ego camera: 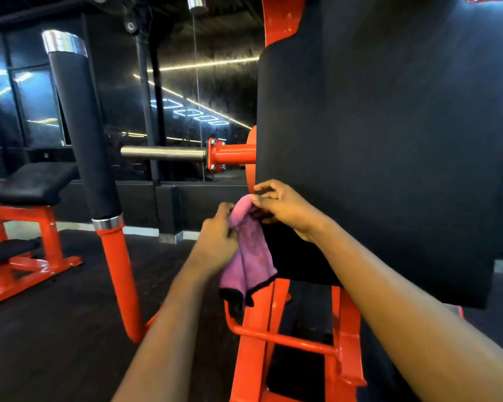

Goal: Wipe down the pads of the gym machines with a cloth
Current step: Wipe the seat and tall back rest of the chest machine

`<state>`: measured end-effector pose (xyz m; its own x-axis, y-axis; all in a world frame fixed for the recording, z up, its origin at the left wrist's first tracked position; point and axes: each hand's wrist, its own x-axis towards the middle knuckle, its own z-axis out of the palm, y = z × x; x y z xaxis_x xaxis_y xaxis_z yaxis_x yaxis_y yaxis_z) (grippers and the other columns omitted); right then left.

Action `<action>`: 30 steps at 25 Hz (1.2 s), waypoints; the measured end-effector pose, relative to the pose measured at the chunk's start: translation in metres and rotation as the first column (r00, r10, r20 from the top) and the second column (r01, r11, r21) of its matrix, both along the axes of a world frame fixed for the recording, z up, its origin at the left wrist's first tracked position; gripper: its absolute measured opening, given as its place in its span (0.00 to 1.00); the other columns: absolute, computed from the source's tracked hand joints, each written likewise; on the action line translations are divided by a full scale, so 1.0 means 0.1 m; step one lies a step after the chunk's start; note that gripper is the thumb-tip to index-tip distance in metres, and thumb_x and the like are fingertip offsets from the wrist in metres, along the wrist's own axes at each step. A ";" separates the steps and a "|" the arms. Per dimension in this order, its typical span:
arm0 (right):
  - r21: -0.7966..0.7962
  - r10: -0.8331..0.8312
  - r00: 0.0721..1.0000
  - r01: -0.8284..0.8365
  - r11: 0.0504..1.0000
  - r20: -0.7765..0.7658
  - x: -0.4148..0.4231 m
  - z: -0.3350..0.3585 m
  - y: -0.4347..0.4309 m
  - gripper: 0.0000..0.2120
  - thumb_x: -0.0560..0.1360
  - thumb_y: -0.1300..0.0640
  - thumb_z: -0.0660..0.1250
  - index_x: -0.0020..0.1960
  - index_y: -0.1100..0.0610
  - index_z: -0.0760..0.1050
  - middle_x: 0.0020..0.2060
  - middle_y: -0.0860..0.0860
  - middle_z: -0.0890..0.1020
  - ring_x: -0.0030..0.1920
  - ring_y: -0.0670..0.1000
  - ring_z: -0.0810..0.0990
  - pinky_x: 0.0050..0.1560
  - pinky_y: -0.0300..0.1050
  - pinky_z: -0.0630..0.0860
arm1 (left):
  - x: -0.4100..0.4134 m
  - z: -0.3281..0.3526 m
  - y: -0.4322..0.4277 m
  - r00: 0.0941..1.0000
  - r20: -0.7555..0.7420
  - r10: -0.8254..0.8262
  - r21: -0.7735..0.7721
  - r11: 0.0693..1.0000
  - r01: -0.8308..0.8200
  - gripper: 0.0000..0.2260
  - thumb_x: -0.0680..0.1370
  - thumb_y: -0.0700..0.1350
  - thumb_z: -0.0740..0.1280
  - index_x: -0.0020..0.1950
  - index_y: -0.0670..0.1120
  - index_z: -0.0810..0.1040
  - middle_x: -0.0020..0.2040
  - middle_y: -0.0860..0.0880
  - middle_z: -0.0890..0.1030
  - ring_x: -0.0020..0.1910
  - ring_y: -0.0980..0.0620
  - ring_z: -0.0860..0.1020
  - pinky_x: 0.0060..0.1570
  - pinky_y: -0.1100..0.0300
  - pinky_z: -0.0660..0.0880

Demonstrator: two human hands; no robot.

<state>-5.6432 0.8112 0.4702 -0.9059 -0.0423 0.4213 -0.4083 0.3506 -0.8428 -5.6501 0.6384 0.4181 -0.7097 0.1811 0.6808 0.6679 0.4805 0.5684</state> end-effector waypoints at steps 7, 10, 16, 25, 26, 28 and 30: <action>0.239 -0.069 0.986 0.030 0.971 0.153 0.30 -0.85 0.03 0.32 0.59 0.52 0.84 0.60 0.56 0.77 0.51 0.52 0.84 0.50 0.49 0.82 0.52 0.55 0.83 | 0.12 0.20 -0.22 0.976 0.205 -0.075 -0.436 0.886 0.159 0.12 0.80 0.36 0.62 0.56 0.48 0.61 0.43 0.48 0.73 0.38 0.52 0.71 0.39 0.54 0.67; 0.564 -0.383 0.922 0.284 0.775 0.062 0.55 -0.75 0.43 0.09 0.72 0.59 0.73 0.52 0.55 0.84 0.43 0.51 0.82 0.44 0.48 0.78 0.43 0.42 0.74 | 0.10 0.19 -0.38 0.967 0.248 -0.062 -0.579 0.790 0.199 0.15 0.71 0.39 0.63 0.48 0.58 0.64 0.41 0.50 0.74 0.38 0.51 0.70 0.40 0.54 0.70; 0.580 -0.635 0.773 0.516 0.631 0.004 0.85 -0.74 1.19 0.10 0.72 0.57 0.72 0.35 0.44 0.78 0.42 0.51 0.83 0.48 0.55 0.83 0.46 0.46 0.79 | 0.03 0.16 -0.27 0.984 0.156 0.082 -0.732 0.679 0.060 0.17 0.70 0.40 0.71 0.52 0.48 0.65 0.44 0.44 0.78 0.41 0.44 0.75 0.39 0.53 0.69; 0.268 -0.795 0.602 0.780 0.565 -0.075 1.14 -0.98 1.66 0.15 0.72 0.42 0.76 0.38 0.53 0.79 0.37 0.54 0.83 0.43 0.57 0.82 0.40 0.46 0.74 | -0.19 -0.14 -0.44 0.957 -0.058 0.284 -0.213 0.933 -0.290 0.03 0.77 0.39 0.70 0.50 0.41 0.80 0.44 0.36 0.82 0.44 0.37 0.80 0.44 0.50 0.75; 0.161 -0.782 0.618 0.782 0.602 -0.077 1.13 -0.98 1.66 0.15 0.73 0.43 0.75 0.38 0.54 0.80 0.36 0.53 0.83 0.42 0.56 0.81 0.41 0.48 0.75 | -0.17 -0.16 -0.44 0.950 -0.055 0.306 -0.115 0.944 -0.310 0.04 0.78 0.41 0.69 0.50 0.41 0.79 0.44 0.36 0.82 0.43 0.38 0.79 0.44 0.49 0.75; -0.117 -0.784 0.615 0.776 0.620 -0.078 1.08 -0.98 1.57 0.13 0.76 0.47 0.74 0.43 0.57 0.81 0.39 0.51 0.83 0.44 0.54 0.81 0.45 0.49 0.77 | -0.12 -0.23 -0.37 0.935 -0.079 0.345 0.040 0.939 -0.343 0.09 0.80 0.45 0.68 0.48 0.39 0.77 0.43 0.37 0.81 0.42 0.40 0.77 0.42 0.50 0.71; -0.314 -0.834 0.549 0.784 0.536 -0.055 1.04 -1.00 1.41 0.12 0.78 0.49 0.71 0.47 0.59 0.80 0.43 0.51 0.82 0.46 0.53 0.81 0.46 0.44 0.73 | -0.02 -0.29 -0.24 0.930 -0.097 0.355 0.223 0.918 -0.327 0.11 0.81 0.46 0.66 0.47 0.38 0.75 0.42 0.37 0.79 0.41 0.40 0.76 0.41 0.49 0.68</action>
